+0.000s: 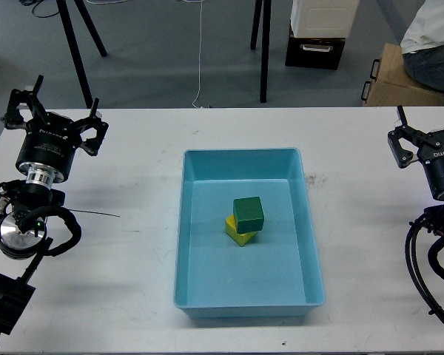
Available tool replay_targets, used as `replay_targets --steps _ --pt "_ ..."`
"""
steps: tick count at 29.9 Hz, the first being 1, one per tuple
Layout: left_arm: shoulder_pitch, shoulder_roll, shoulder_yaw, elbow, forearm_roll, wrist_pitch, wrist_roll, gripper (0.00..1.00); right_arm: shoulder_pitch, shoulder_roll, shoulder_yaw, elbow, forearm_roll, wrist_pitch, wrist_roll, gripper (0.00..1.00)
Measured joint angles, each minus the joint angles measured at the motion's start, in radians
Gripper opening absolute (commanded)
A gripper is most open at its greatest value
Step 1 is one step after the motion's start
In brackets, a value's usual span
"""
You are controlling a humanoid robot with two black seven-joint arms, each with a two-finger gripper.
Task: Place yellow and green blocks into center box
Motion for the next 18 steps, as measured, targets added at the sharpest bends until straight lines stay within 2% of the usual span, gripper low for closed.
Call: replay_targets --steps 6,11,18 --pt "0.098 -0.097 -0.021 -0.037 -0.013 -0.016 -0.017 1.00 -0.054 0.059 0.017 0.011 0.074 0.012 -0.004 0.99" --pt "0.167 -0.133 -0.025 -0.099 -0.014 -0.066 -0.043 1.00 -0.096 0.113 0.027 0.019 0.122 0.024 -0.005 0.99" --pt "0.192 -0.180 -0.028 -0.123 -0.022 -0.077 -0.064 1.00 -0.130 0.167 0.021 0.020 0.128 0.042 0.008 0.99"
